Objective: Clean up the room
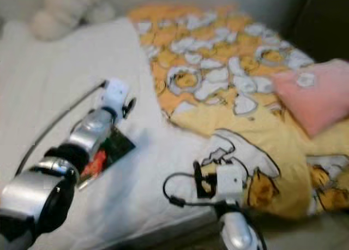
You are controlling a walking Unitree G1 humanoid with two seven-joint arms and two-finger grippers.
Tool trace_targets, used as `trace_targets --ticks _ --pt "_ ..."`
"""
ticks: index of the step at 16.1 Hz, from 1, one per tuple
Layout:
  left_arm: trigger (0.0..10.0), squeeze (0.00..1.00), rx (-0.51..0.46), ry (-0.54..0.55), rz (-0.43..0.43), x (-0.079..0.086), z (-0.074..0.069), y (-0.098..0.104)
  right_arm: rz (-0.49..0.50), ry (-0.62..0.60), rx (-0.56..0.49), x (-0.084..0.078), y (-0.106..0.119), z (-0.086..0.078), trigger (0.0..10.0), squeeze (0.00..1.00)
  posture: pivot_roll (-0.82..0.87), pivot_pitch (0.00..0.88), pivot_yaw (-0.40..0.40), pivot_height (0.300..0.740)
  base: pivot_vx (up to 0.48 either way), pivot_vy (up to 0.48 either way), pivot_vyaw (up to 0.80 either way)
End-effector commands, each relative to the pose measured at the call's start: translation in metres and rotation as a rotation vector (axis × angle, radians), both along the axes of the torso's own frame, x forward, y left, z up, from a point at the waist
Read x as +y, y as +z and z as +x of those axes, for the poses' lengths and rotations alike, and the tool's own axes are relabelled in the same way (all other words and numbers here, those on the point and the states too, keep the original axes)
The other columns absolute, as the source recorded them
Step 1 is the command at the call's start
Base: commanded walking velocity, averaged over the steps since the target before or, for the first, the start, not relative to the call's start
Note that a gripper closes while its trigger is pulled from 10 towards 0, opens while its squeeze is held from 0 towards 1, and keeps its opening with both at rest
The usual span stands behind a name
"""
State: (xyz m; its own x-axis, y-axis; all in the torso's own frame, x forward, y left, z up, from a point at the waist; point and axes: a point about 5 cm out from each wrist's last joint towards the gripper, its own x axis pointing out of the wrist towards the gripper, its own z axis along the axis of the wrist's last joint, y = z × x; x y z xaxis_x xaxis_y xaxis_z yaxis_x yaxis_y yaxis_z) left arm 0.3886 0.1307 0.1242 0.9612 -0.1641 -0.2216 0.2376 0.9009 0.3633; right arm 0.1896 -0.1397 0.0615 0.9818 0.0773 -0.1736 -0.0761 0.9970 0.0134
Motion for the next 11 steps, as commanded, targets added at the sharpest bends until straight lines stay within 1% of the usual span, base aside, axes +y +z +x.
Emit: trace_targets --ticks 1,3,5,6,7,8,9,10,11 --pt "10.0 0.0 0.048 0.058 0.04 0.014 -0.004 -0.012 0.001 0.004 -0.009 0.003 0.005 -0.005 10.0 0.0 -0.14 0.0 0.052 0.74 0.0 0.0 0.0" --pt "10.0 0.0 0.054 0.128 0.054 0.016 -0.003 -0.012 -0.004 -0.001 0.022 0.002 0.005 -0.02 10.0 0.0 -0.18 0.035 0.048 0.74 0.0 0.0 0.0" --pt "10.0 0.0 0.069 0.179 -0.004 0.016 -0.002 -0.012 -0.001 -0.005 0.054 0.002 0.005 -0.036 10.0 0.0 -0.2 0.072 0.046 0.74 0.0 0.0 0.0" --pt "10.0 0.0 0.091 0.161 -0.032 0.008 -0.003 -0.014 0.001 -0.009 0.074 0.003 0.007 -0.045 10.0 0.0 -0.21 0.092 0.045 0.74 0.0 0.0 0.0" --pt "10.0 0.16 0.114 0.165 -0.027 0.006 -0.004 -0.017 0.002 -0.009 0.088 0.004 0.006 -0.051 10.0 0.0 -0.22 0.108 0.046 0.74 0.0 0.0 0.0" --pt "10.0 0.16 0.118 0.178 -0.025 0.007 -0.005 -0.018 0.002 -0.01 0.093 0.004 0.007 -0.053 10.0 0.0 -0.23 0.111 0.047 0.74 0.0 0.0 0.0" --pt "10.0 0.11 0.126 0.244 -0.064 0.014 -0.005 -0.019 0.004 -0.014 0.101 0.005 0.008 -0.058 10.0 0.0 -0.24 0.123 0.048 0.74 0.0 0.0 0.0" --pt "10.0 1.0 0.12 0.28 -0.09 0.02 -0.004 -0.017 0.003 -0.017 0.109 0.004 0.009 -0.061 10.0 0.0 -0.24 0.13 0.044 0.74 0.0 0.0 0.0" --pt "10.0 1.0 0.107 0.338 -0.083 0.029 -0.004 -0.015 0.0 -0.018 0.122 0.003 0.011 -0.066 10.0 0.0 -0.25 0.141 0.038 0.74 0.0 0.0 0.0"
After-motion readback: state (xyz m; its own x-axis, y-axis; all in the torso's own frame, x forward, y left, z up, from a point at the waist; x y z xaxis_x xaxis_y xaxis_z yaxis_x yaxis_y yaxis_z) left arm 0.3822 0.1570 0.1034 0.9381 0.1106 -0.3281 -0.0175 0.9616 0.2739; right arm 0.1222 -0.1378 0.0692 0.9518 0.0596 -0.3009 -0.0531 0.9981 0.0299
